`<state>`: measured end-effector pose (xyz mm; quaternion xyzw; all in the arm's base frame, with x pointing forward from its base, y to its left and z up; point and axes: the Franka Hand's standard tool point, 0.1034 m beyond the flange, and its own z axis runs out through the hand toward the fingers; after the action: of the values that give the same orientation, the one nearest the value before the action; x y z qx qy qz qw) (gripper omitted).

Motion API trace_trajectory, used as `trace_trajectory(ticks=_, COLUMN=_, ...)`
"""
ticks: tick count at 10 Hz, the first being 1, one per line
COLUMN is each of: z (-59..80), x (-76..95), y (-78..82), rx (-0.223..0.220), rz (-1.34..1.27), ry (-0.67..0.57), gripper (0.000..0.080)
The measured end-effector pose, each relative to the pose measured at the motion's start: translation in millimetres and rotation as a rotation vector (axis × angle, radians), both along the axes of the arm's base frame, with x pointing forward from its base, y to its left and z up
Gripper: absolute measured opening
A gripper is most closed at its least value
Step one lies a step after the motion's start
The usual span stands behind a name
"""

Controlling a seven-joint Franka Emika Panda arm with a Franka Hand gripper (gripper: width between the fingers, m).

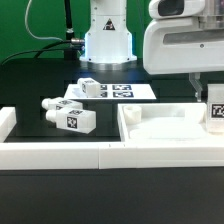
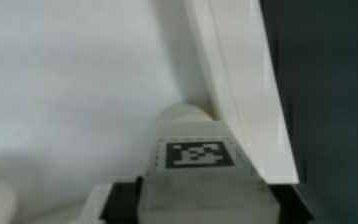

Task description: Assemble one leg

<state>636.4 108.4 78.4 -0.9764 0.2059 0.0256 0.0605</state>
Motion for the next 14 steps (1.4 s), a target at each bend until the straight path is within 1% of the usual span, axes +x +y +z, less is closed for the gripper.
trace_trajectory(ticks=1, z=0.0, x=-0.1, y=0.3, rx=-0.002, rz=-0.084, ry=0.012, gripper=0.0285)
trace_trajectory(ticks=2, z=0.3, x=-0.4, y=1.0, rx=-0.006, rz=-0.232, ry=0.034, gripper=0.0285)
trace_trajectory(ticks=4, z=0.3, x=1.4, y=4.2, rx=-0.008, rz=-0.606, ry=0.068, gripper=0.0285)
trace_trajectory(ticks=5, z=-1.4, x=4.5, y=6.0, rx=0.004, rz=-0.837, ry=0.068, gripper=0.0285)
trace_trajectory(ticks=6, z=-1.4, x=4.9, y=8.2, rx=0.001, rz=-0.980, ry=0.072, gripper=0.0285)
trace_trajectory(ticks=8, z=-1.4, x=4.6, y=8.1, rx=-0.002, rz=-0.960, ry=0.070, gripper=0.0290)
trace_trajectory(ticks=9, z=-1.8, x=4.6, y=6.7, rx=-0.003, rz=-0.862, ry=0.057, gripper=0.0290)
trace_trajectory(ticks=10, z=-2.0, x=5.1, y=1.0, rx=-0.005, rz=-0.686, ry=0.034, gripper=0.0499)
trace_trajectory(ticks=11, z=-2.4, x=3.9, y=-2.0, rx=-0.010, rz=-0.468, ry=0.017, gripper=0.0499)
trace_trajectory(ticks=12, z=-1.9, x=2.2, y=1.3, rx=-0.009, rz=-0.343, ry=0.004, gripper=0.0626)
trace_trajectory(ticks=13, z=-0.2, x=-2.2, y=8.4, rx=-0.015, rz=-0.303, ry=-0.023, gripper=0.0626)
trace_trajectory(ticks=14, z=-1.1, x=-3.2, y=7.3, rx=-0.017, rz=-0.221, ry=-0.030, gripper=0.0645)
